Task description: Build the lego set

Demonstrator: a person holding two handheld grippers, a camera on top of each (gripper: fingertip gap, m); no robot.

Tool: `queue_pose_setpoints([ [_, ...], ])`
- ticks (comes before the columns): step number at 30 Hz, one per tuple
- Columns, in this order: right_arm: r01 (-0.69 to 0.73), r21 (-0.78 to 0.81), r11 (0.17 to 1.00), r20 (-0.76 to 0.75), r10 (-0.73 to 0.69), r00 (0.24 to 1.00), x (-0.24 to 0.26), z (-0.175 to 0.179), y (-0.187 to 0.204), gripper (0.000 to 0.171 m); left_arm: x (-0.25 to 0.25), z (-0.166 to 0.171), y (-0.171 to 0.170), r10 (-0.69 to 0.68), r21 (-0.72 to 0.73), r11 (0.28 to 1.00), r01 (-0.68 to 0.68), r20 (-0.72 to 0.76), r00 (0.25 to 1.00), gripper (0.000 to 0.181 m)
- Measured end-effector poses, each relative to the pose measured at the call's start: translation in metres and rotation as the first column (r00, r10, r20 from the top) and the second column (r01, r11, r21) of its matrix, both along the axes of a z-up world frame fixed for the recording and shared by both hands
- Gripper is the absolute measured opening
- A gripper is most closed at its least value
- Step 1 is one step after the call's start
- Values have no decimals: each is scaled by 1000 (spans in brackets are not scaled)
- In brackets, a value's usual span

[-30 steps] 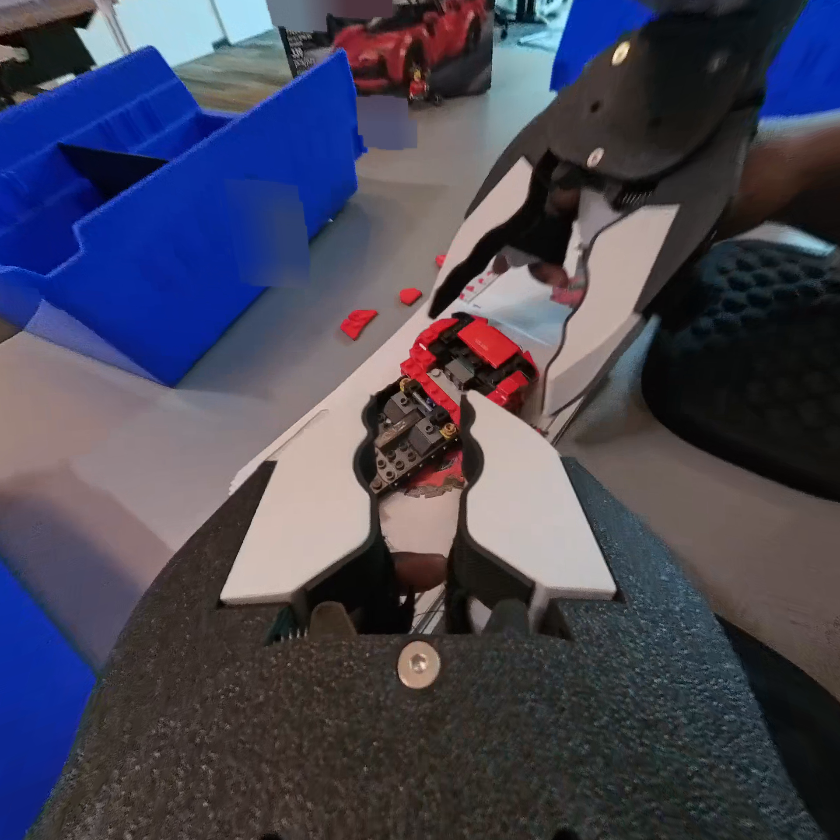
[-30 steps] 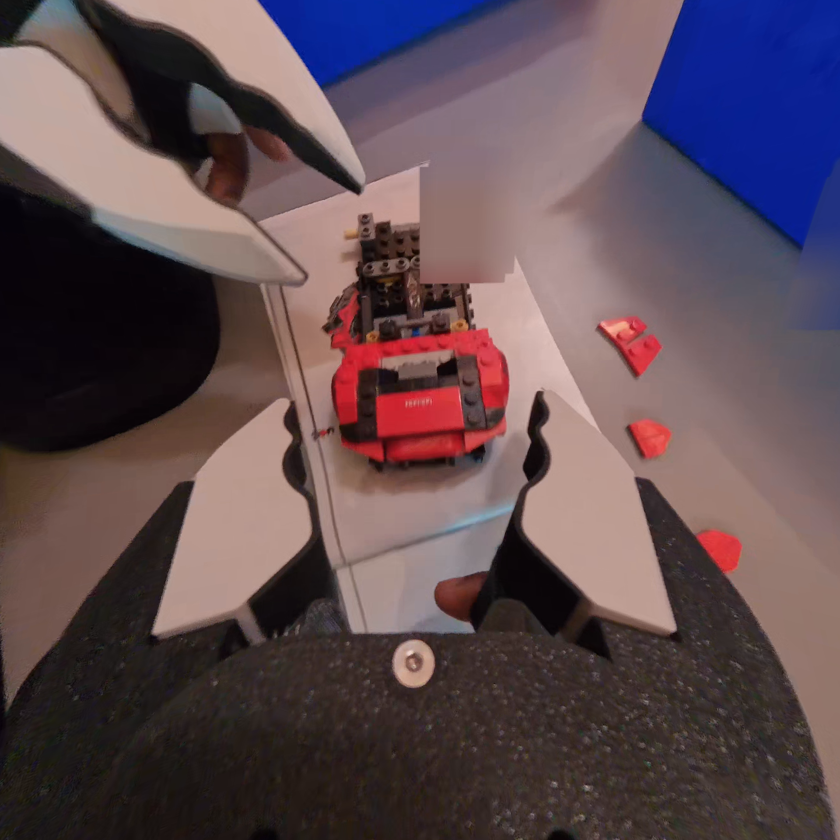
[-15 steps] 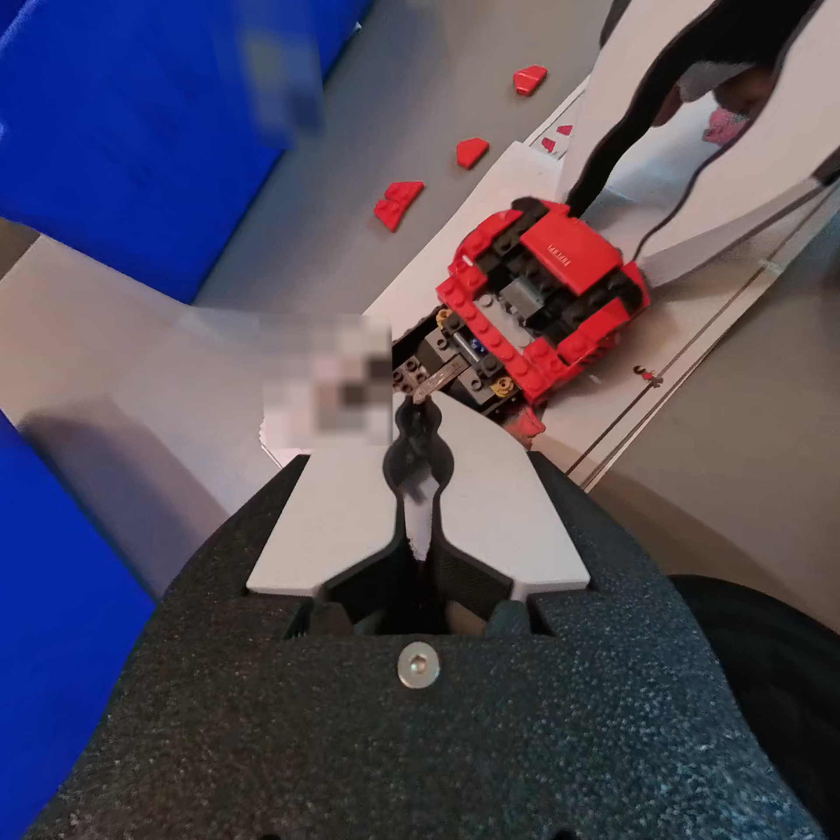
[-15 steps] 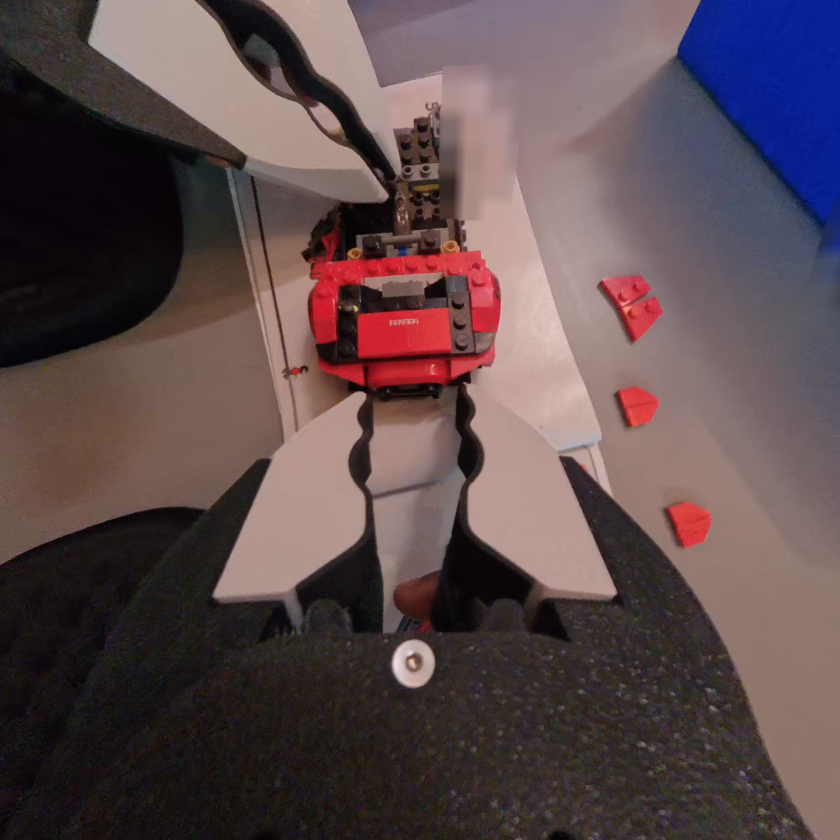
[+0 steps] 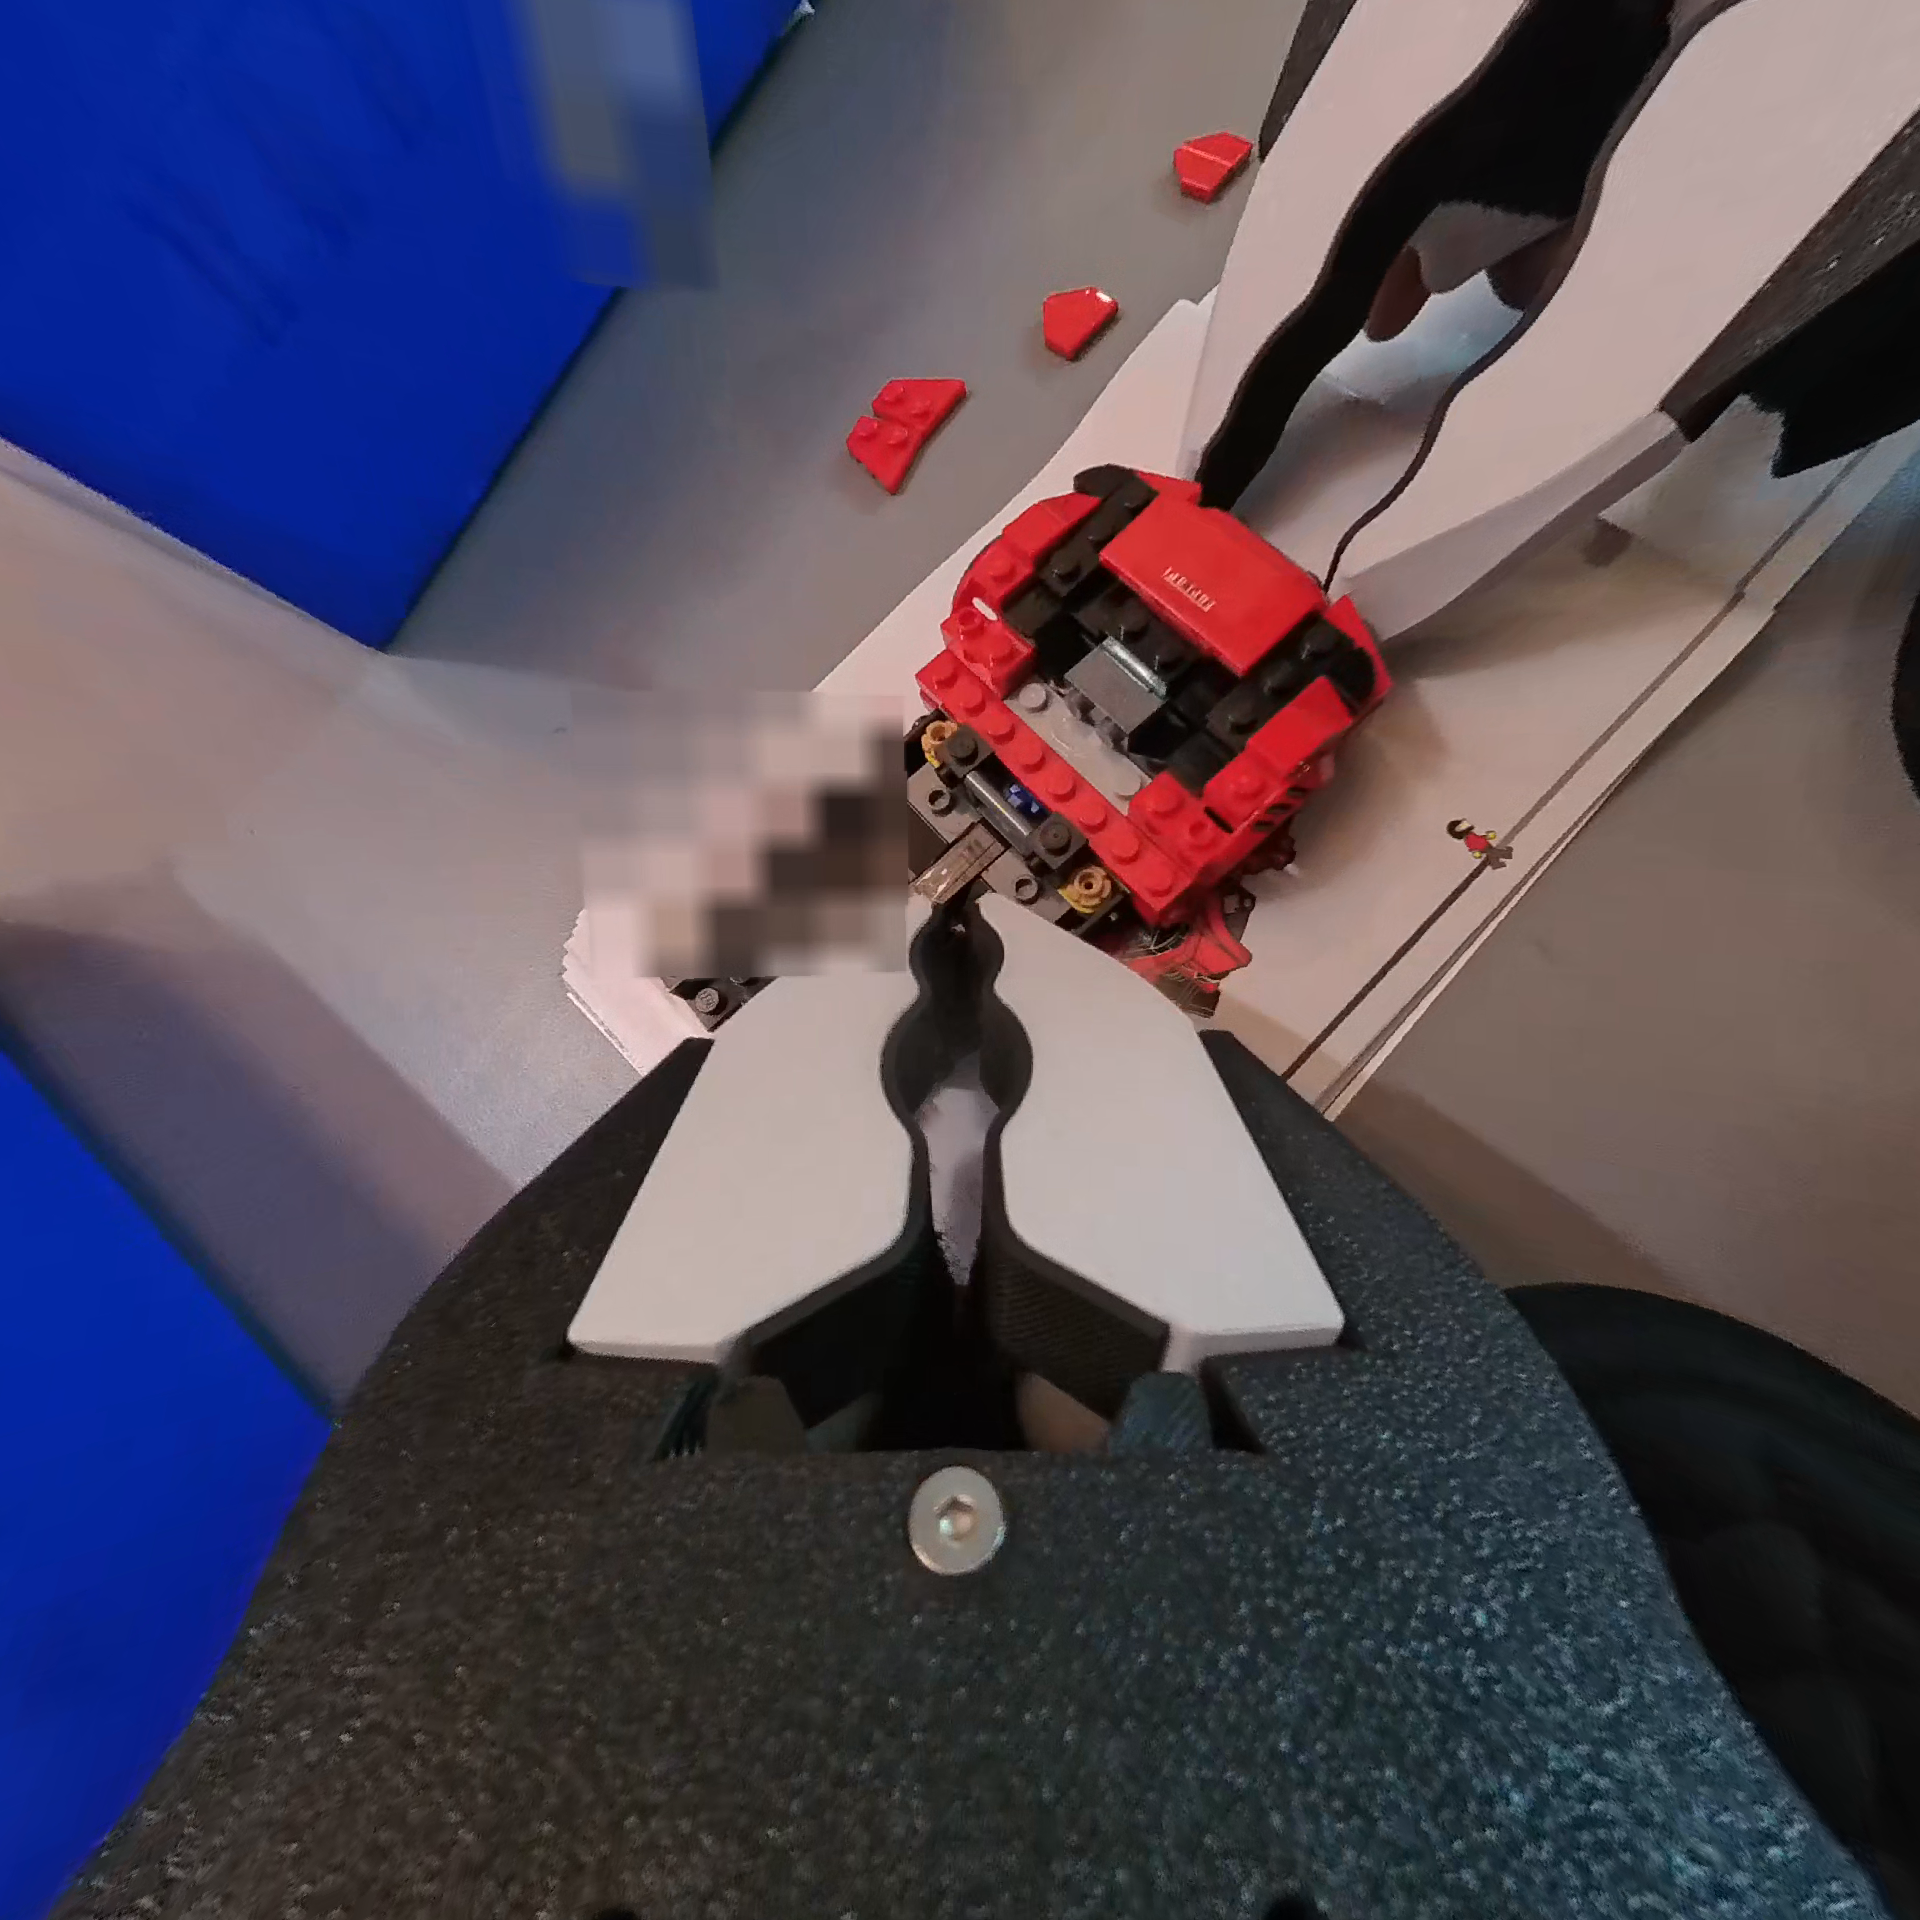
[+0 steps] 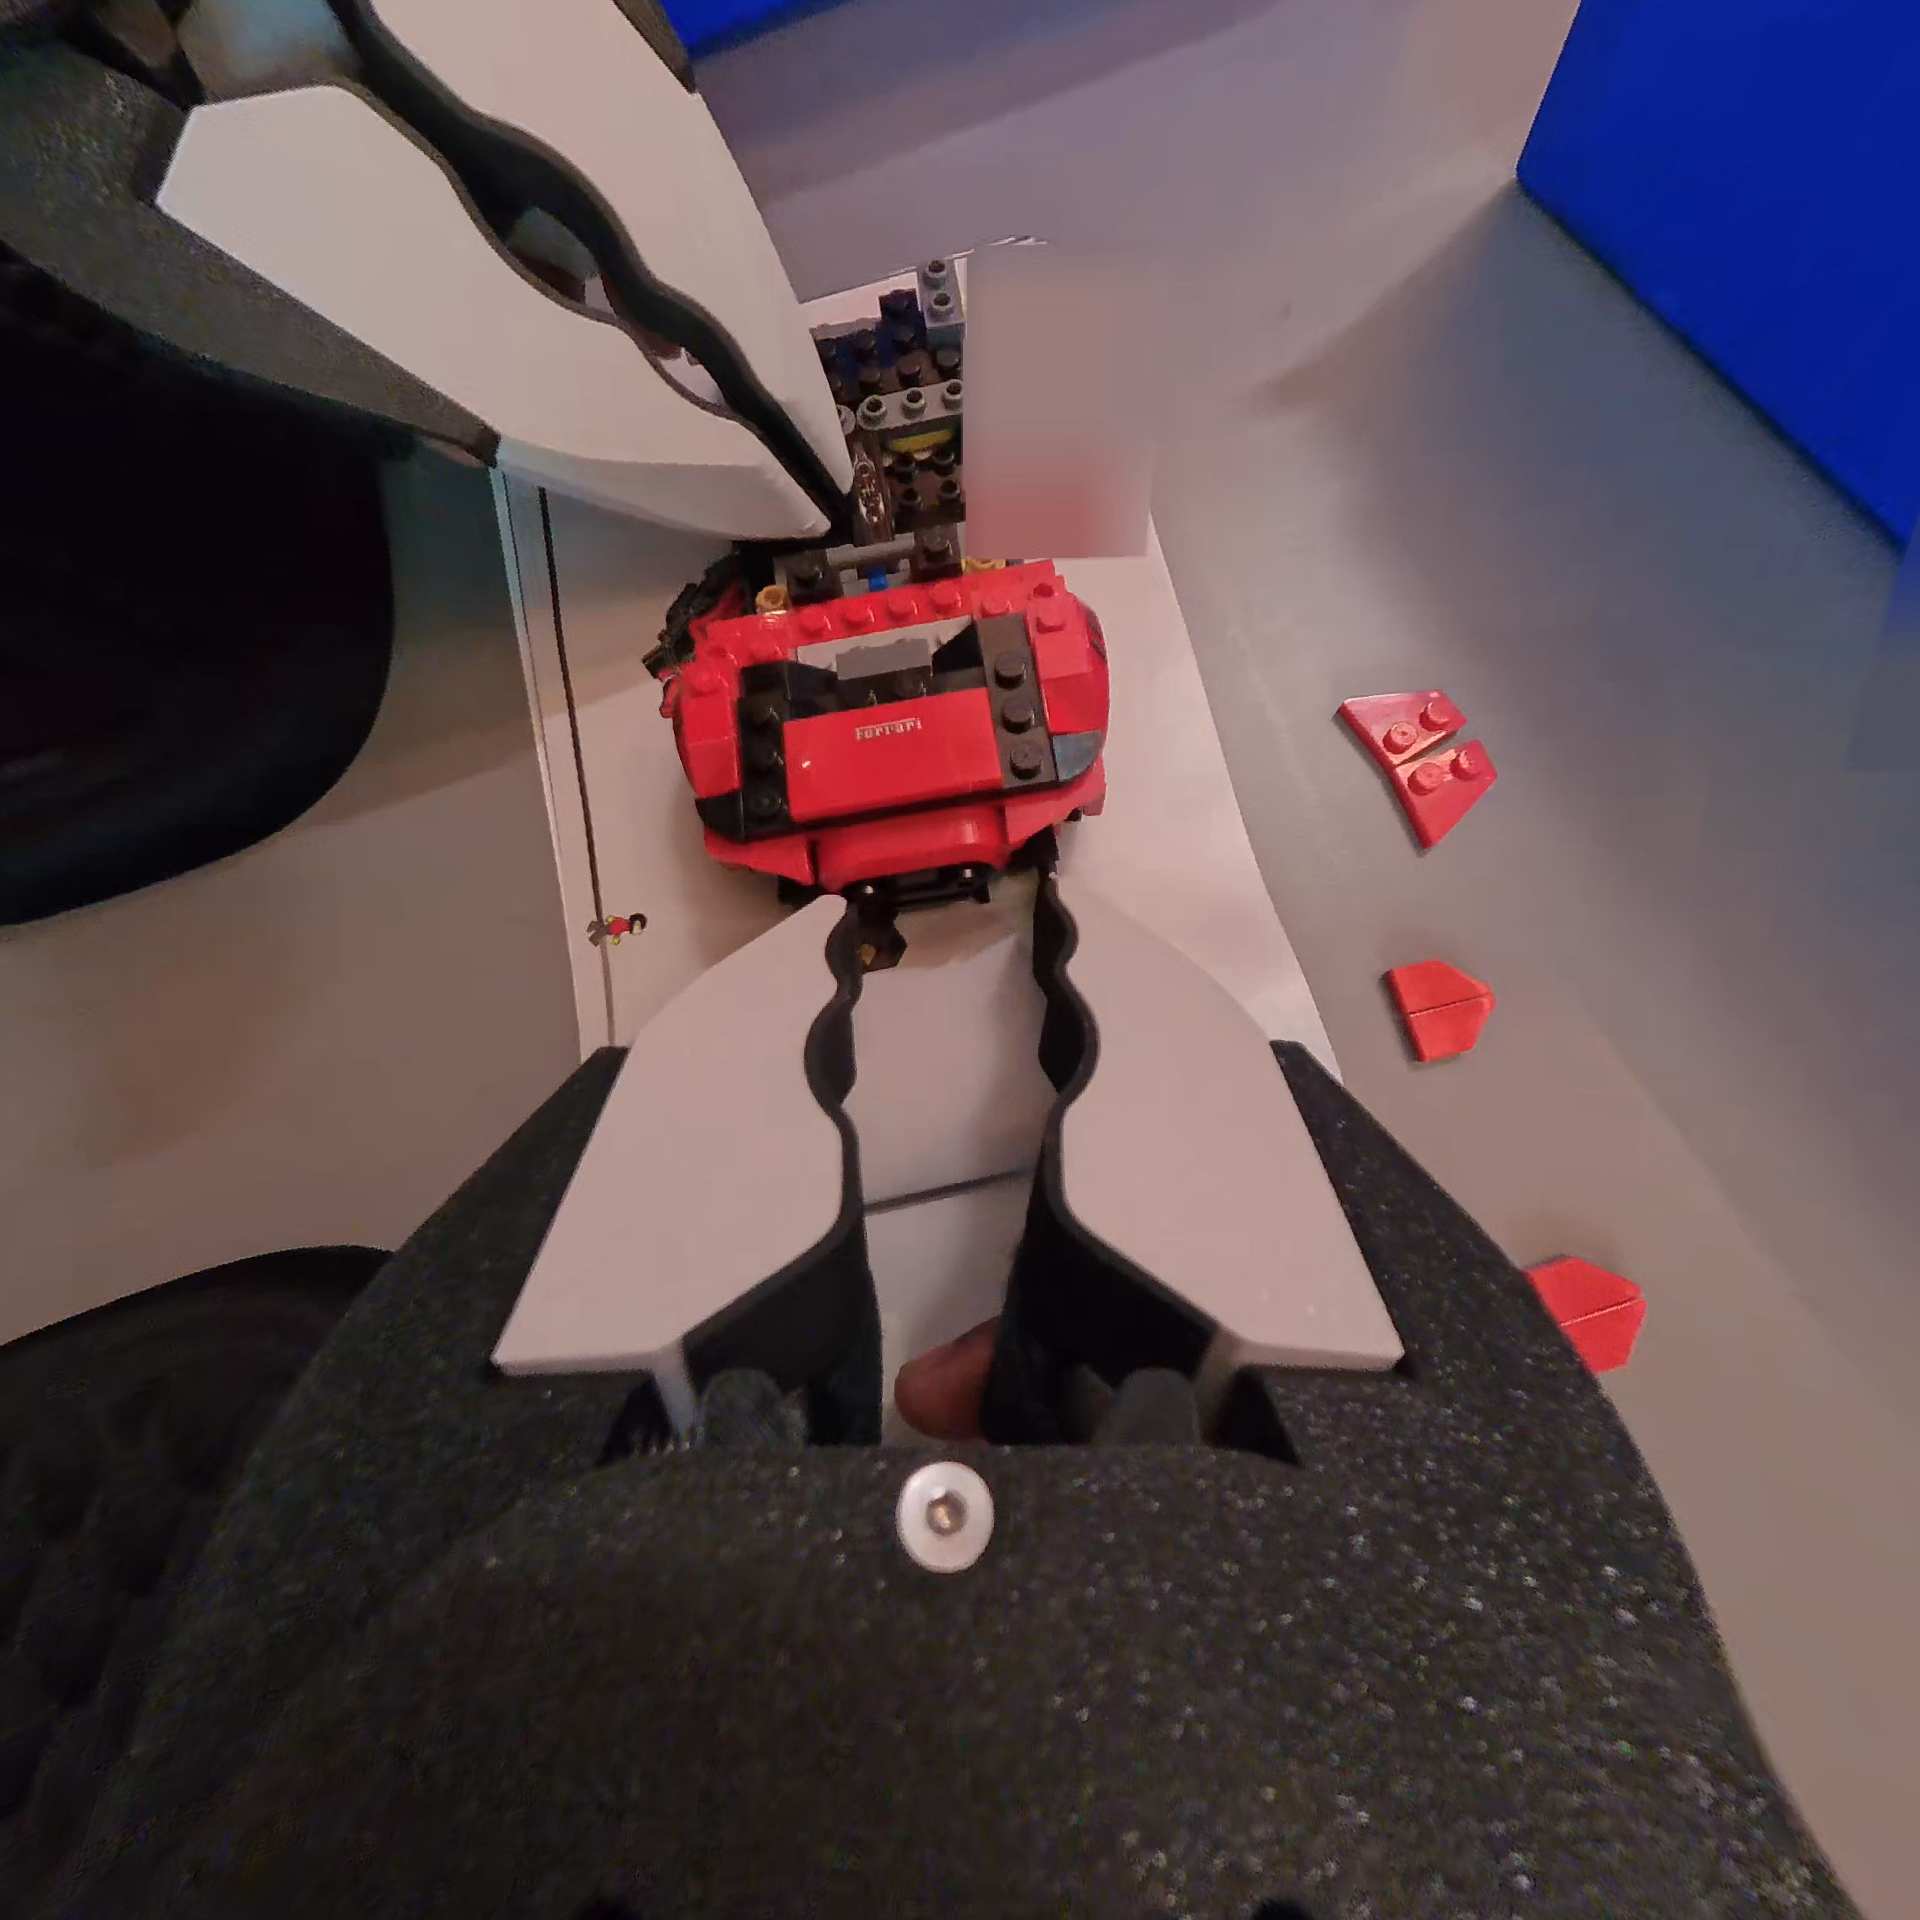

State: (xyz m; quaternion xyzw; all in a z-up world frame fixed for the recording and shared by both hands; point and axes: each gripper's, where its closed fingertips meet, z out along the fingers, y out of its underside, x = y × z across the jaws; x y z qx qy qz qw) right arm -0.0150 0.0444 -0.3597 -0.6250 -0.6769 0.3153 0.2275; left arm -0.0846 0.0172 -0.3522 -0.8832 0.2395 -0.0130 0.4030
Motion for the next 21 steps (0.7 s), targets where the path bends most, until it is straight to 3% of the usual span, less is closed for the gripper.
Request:
queue_pose_setpoints([
  [6,39,-23,999,-40,-40,998,15,14,9,30,-1,1,1,3,24,1000,-3,-1,1000,6],
  [11,-1,-75,997,-170,-11,985,30,35,-6,3,-1,2,2,-8,50,999,9,-25,1000,7],
  [14,-85,-16,996,-220,79,972,22,37,-29,1,2,3,2,-30,60,998,31,-15,999,6],
  [21,-93,114,989,-204,115,972,4,33,-34,1,12,3,-2,-98,33,995,96,46,994,2],
])
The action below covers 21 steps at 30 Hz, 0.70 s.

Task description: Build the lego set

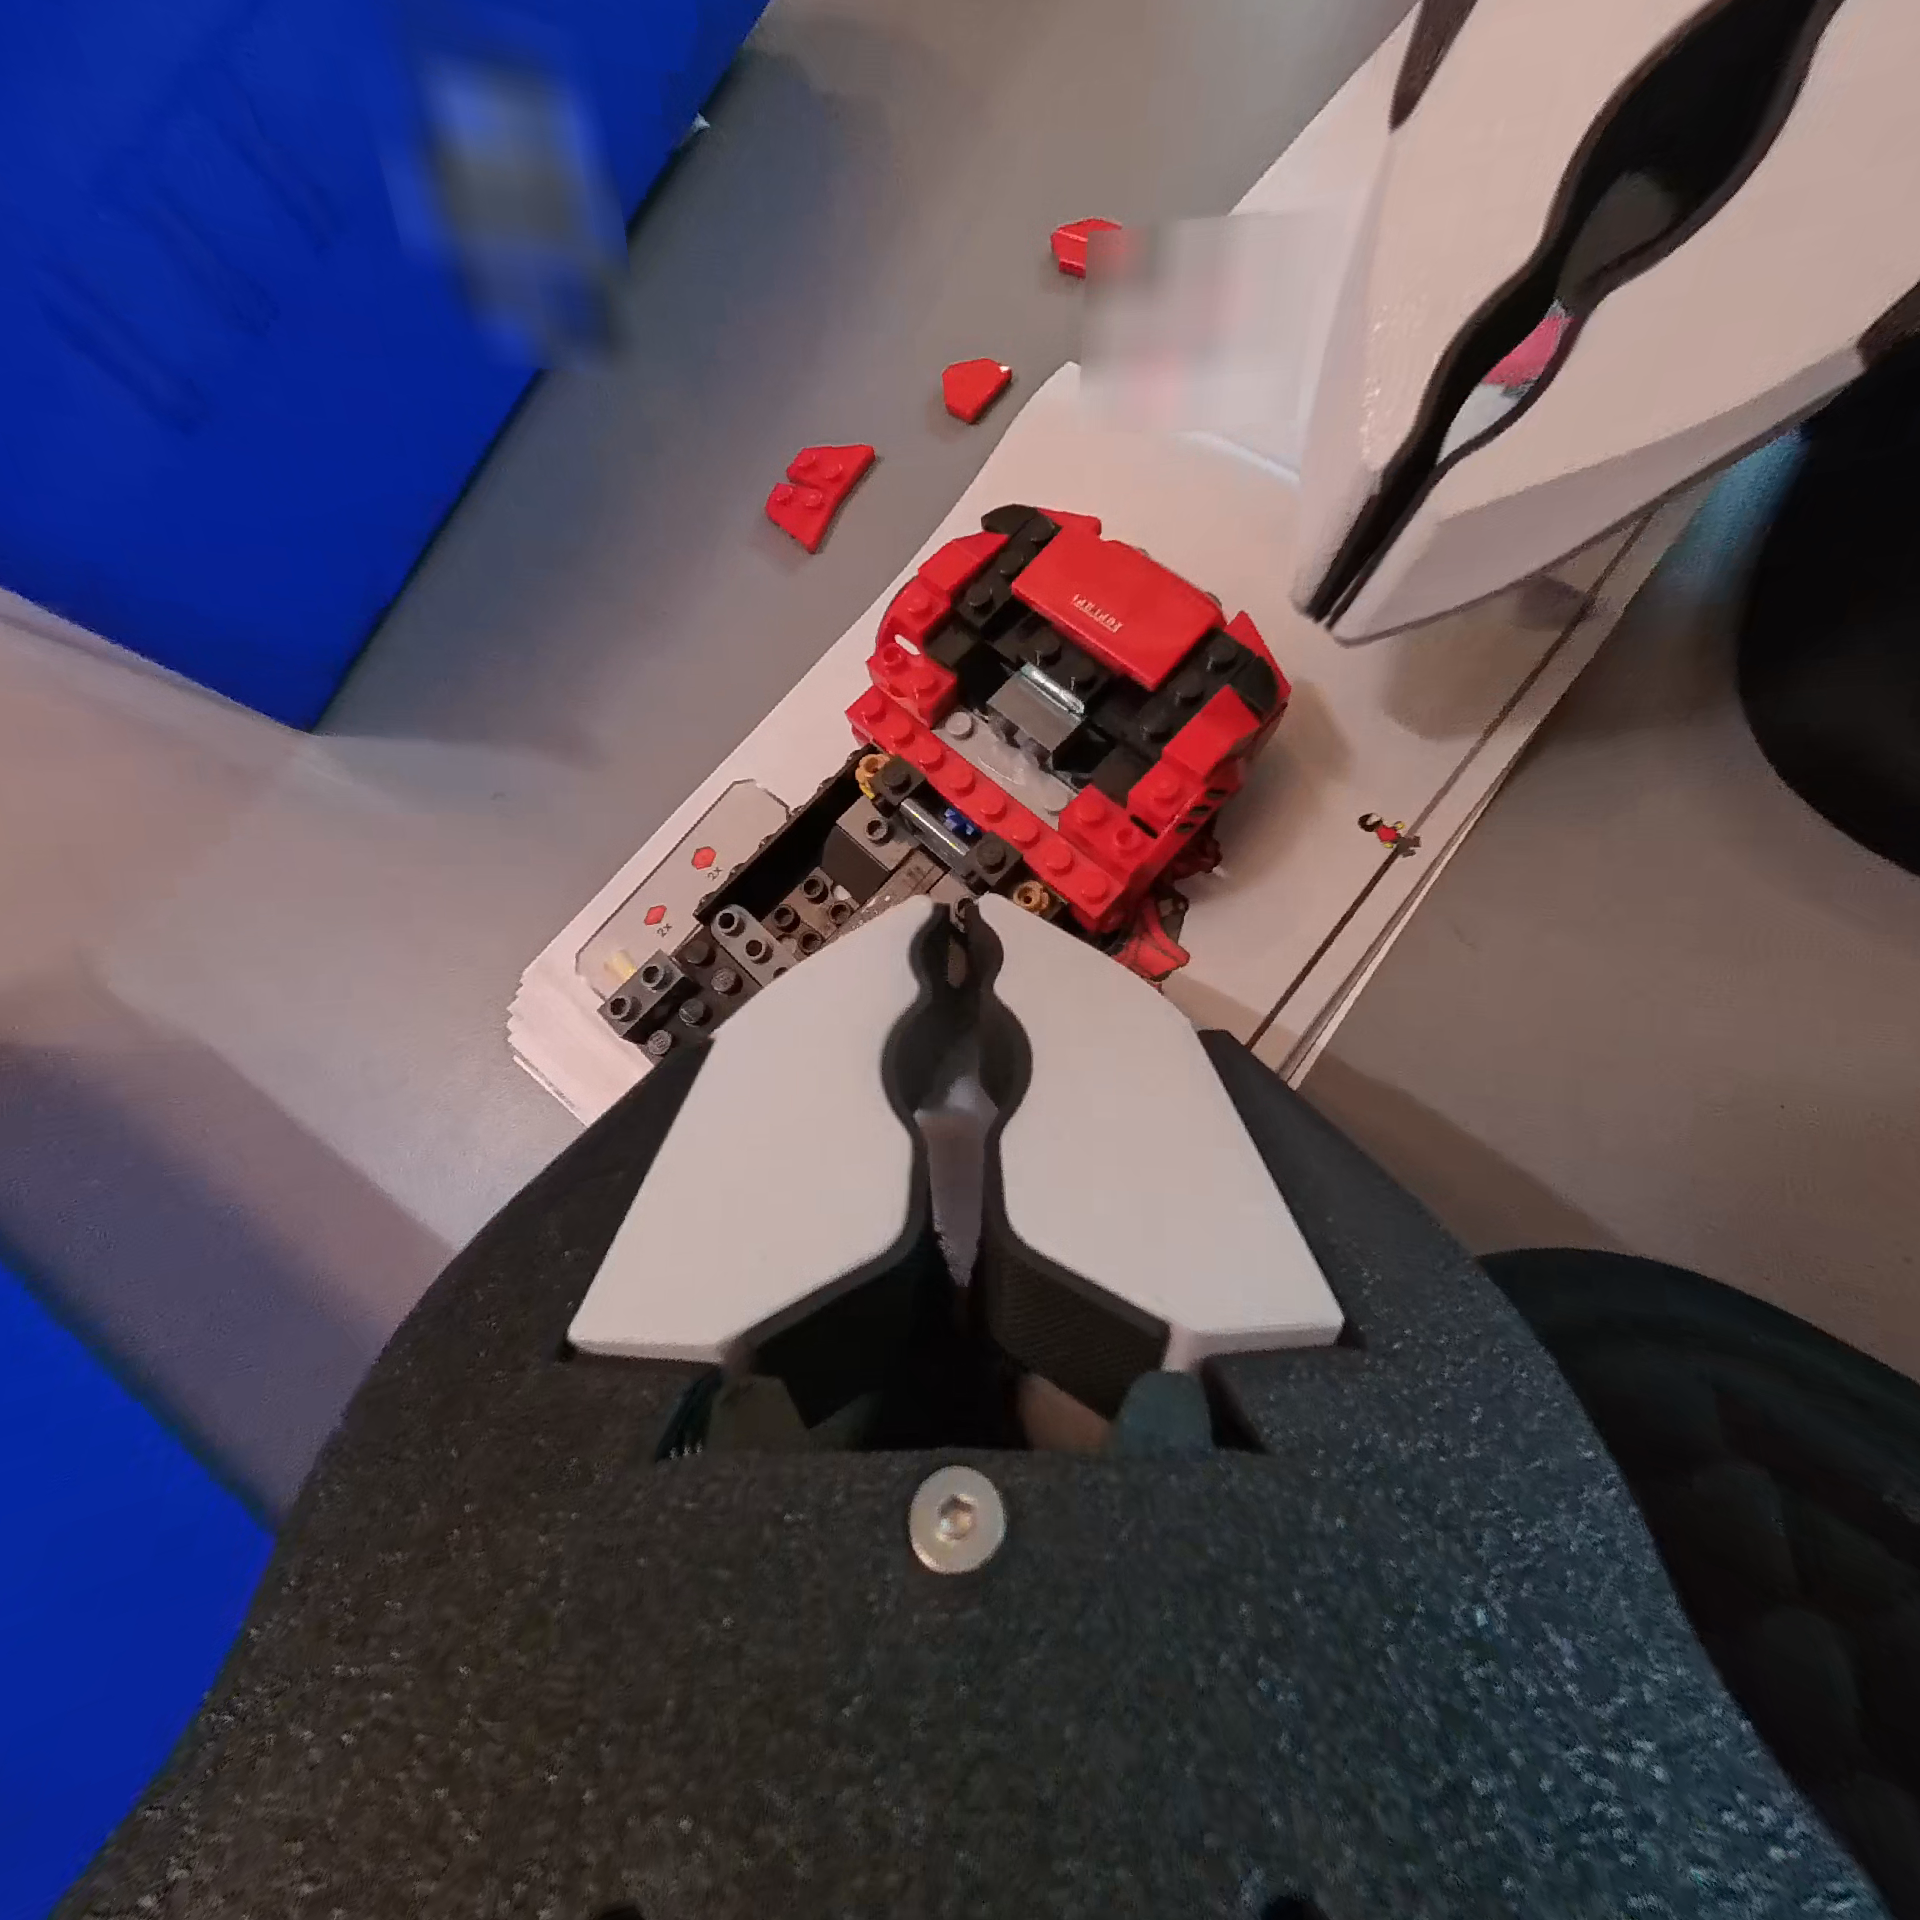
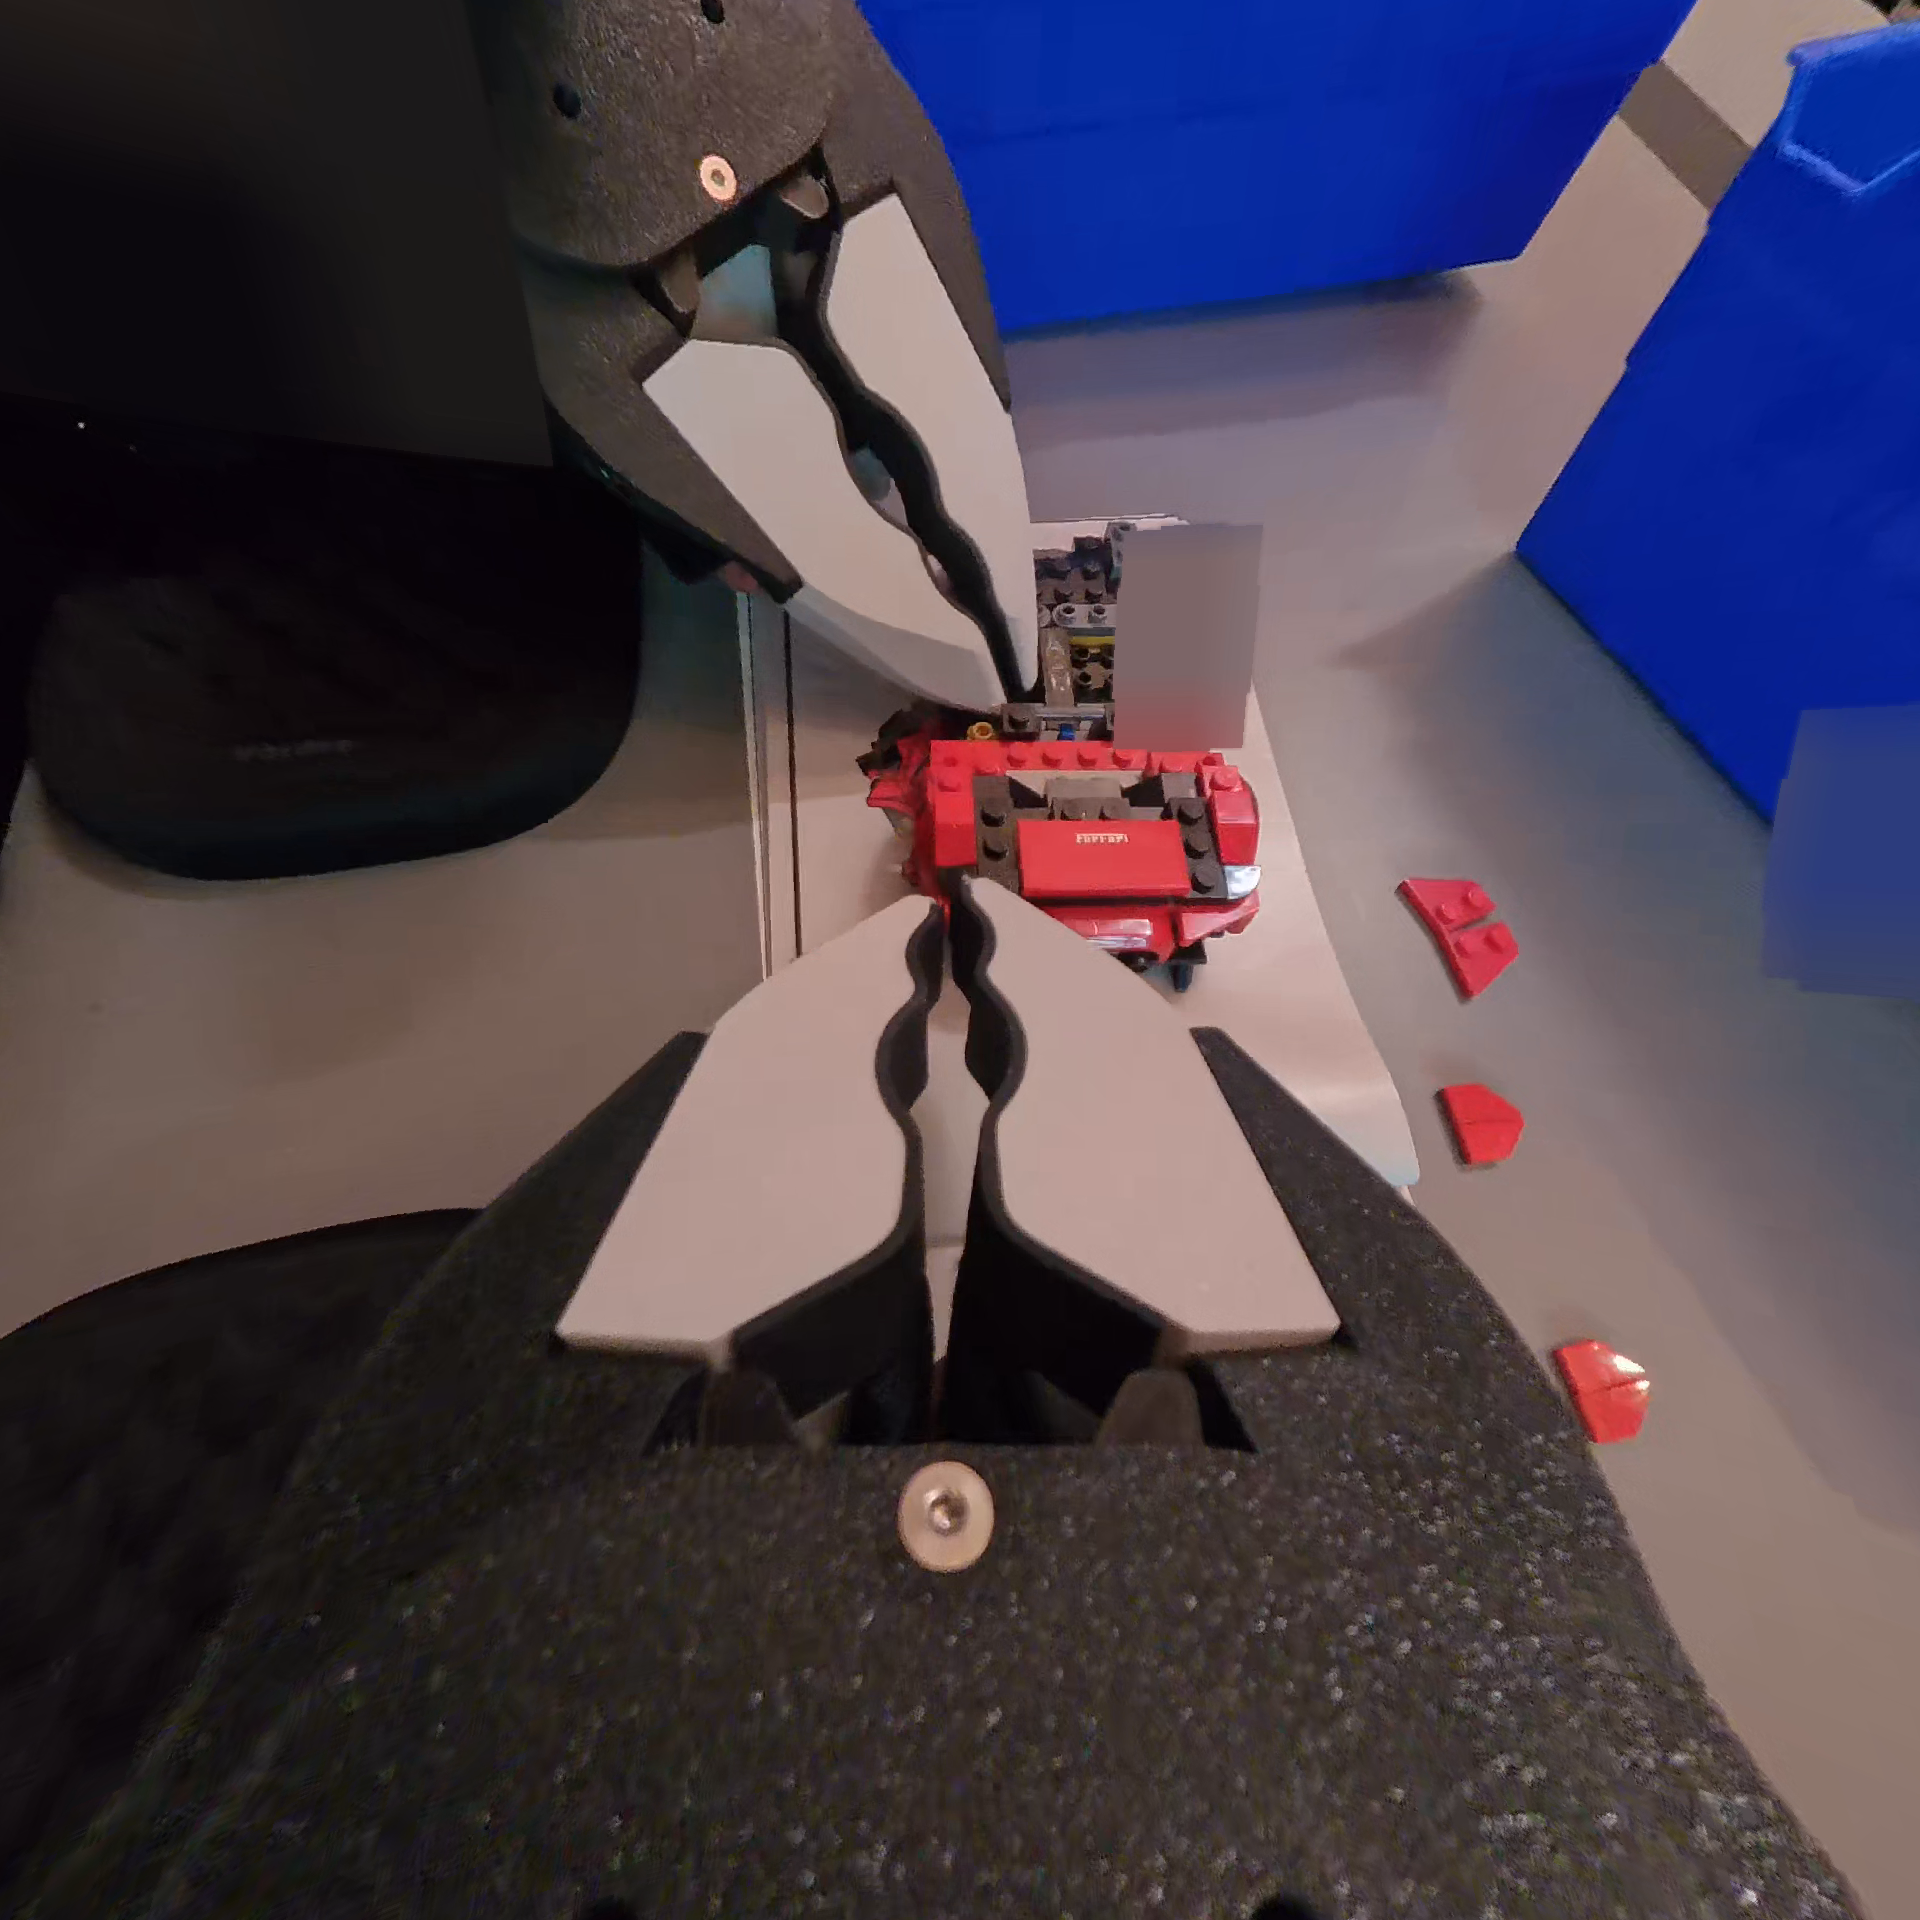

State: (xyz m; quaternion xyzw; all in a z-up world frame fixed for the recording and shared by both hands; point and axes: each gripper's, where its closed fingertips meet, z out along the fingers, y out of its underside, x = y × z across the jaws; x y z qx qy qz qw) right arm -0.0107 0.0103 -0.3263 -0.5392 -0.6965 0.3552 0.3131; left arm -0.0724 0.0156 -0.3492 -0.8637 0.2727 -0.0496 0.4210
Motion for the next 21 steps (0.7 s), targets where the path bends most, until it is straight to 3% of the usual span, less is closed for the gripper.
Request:
queue_pose_setpoints([
  [14,19,-20,1000,34,-18,999,-3,-9,3,0,3,-1,-1,-17,-37,999,19,53,998,0],
  [21,35,86,996,24,-37,999,-3,-9,3,0,3,-1,-1,-18,-31,999,19,44,999,0],
])
